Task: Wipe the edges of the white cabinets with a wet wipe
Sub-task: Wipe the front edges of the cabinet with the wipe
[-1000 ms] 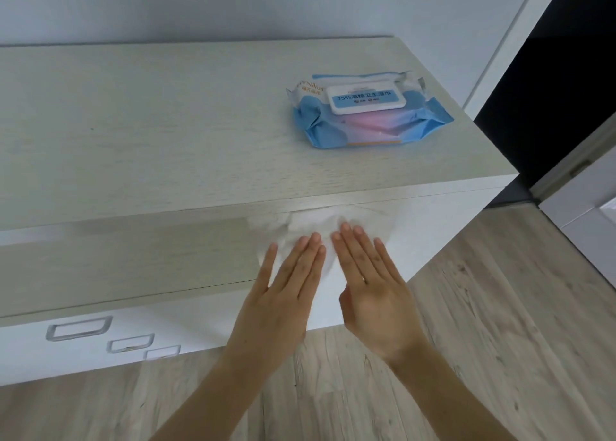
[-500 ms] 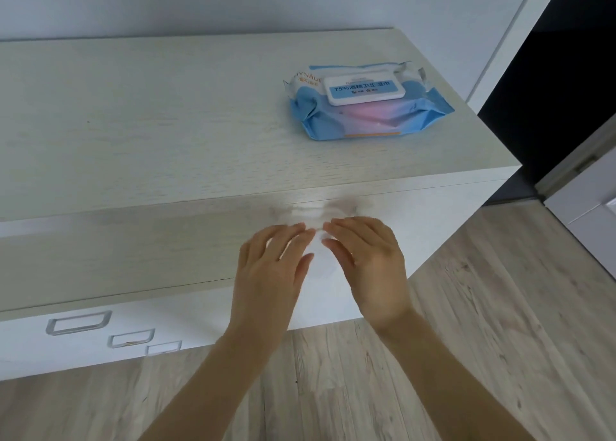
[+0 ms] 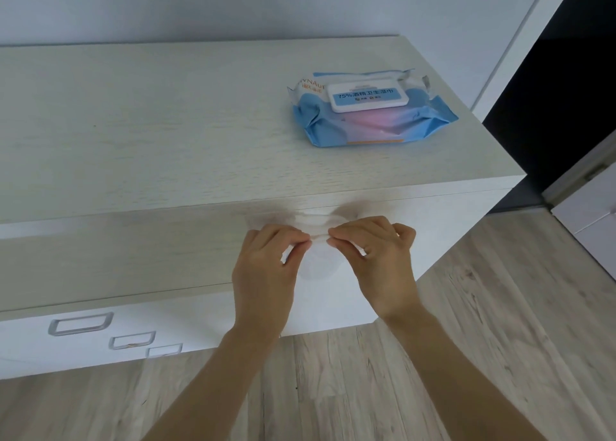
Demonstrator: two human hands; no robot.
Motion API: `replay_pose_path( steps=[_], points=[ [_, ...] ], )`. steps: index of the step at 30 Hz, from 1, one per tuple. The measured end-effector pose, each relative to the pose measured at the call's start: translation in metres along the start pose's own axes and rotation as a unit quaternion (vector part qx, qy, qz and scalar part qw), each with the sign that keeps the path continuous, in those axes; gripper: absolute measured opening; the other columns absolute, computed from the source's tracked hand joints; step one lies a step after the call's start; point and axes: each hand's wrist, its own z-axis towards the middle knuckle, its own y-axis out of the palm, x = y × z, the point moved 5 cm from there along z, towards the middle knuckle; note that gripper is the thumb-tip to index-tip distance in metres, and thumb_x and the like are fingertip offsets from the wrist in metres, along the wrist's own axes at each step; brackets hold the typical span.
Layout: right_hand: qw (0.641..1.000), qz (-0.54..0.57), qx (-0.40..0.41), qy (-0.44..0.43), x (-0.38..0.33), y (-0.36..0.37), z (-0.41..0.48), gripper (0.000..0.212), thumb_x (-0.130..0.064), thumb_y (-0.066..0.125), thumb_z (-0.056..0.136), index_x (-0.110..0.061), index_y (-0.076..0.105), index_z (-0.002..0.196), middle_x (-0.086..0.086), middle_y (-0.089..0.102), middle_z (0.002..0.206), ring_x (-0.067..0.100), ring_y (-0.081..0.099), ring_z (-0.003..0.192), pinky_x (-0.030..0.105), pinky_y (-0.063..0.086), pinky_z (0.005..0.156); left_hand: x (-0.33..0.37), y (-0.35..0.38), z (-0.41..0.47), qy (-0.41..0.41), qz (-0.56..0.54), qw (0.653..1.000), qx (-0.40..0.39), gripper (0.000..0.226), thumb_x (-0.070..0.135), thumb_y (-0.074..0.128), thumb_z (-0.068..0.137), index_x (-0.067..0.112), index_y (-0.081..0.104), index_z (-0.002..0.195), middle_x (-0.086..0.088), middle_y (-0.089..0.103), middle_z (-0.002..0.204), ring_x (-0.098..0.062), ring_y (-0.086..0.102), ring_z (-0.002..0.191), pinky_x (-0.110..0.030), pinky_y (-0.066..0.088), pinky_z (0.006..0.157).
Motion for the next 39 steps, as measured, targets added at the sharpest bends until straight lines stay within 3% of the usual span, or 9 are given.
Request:
replay_pose_path(
  steps=[5,9,17,22,26,31,39],
  points=[
    [1.000,-0.020,-0.005,-0.013,-0.004,0.001,0.002,0.007,-0.022,0.067,0.076,-0.017,0.072,0.078,-0.006,0.070,0.079,0.016,0.060,0.078,0.028,0.025,0.077,0.000,0.001,0.000,-0.024,-0.001,1.000,-0.002,0.006,0.011,0.076,0.074,0.013,0.070,0.076,0.001,0.062,0.081,-0.020,0.054,0.075,-0.029,0.046,0.053],
    [0.999,-0.028,-0.009,-0.020,-0.010,0.006,0.003,0.008,-0.024,0.068,0.077,-0.017,0.072,0.075,-0.004,0.066,0.077,0.017,0.057,0.078,0.027,0.022,0.076,-0.010,-0.004,-0.002,-0.054,-0.019,0.998,0.005,0.005,0.013,0.075,0.075,0.015,0.072,0.079,0.001,0.059,0.083,-0.019,0.053,0.079,-0.020,0.042,0.056],
    [0.999,-0.041,0.010,-0.025,-0.002,-0.007,0.001,0.009,-0.002,0.077,0.070,-0.006,0.072,0.077,0.007,0.064,0.072,0.028,0.056,0.069,0.033,0.037,0.065,0.004,0.003,0.000,0.022,0.055,0.998,-0.005,0.009,0.012,0.078,0.071,0.014,0.073,0.078,0.001,0.061,0.077,-0.018,0.051,0.072,-0.024,0.042,0.050],
    [0.998,-0.027,-0.024,-0.043,-0.013,0.007,0.003,0.008,-0.010,0.077,0.072,-0.010,0.072,0.079,0.003,0.062,0.073,0.025,0.055,0.072,0.025,0.025,0.069,-0.007,-0.004,-0.002,-0.006,0.037,0.999,0.012,0.008,0.012,0.076,0.073,0.016,0.074,0.080,0.001,0.061,0.080,-0.017,0.049,0.074,-0.023,0.039,0.056],
    [0.996,-0.059,-0.035,-0.062,-0.011,0.008,-0.001,0.014,-0.015,0.077,0.072,-0.012,0.072,0.084,0.003,0.064,0.079,0.022,0.054,0.078,0.025,0.025,0.071,-0.005,0.001,-0.003,-0.005,0.028,1.000,0.008,0.009,0.012,0.075,0.074,0.015,0.073,0.082,-0.001,0.060,0.081,-0.017,0.050,0.074,-0.024,0.040,0.056],
    [0.996,-0.066,-0.017,-0.061,0.003,-0.005,0.004,0.008,-0.010,0.074,0.073,-0.007,0.071,0.080,0.006,0.063,0.073,0.028,0.055,0.069,0.022,0.023,0.069,0.007,0.013,0.001,0.015,0.027,1.000,-0.004,0.009,0.013,0.077,0.073,0.017,0.073,0.080,0.002,0.058,0.074,-0.018,0.049,0.072,-0.027,0.043,0.050],
    [0.992,-0.018,-0.068,-0.103,-0.031,0.022,0.012,0.007,-0.012,0.074,0.075,-0.009,0.068,0.072,0.002,0.061,0.069,0.023,0.053,0.071,0.025,0.023,0.067,-0.019,-0.008,-0.006,0.024,0.019,0.999,0.016,0.016,0.020,0.064,0.079,0.015,0.074,0.091,-0.001,0.060,0.081,-0.013,0.045,0.076,-0.015,0.033,0.062]
  ],
)
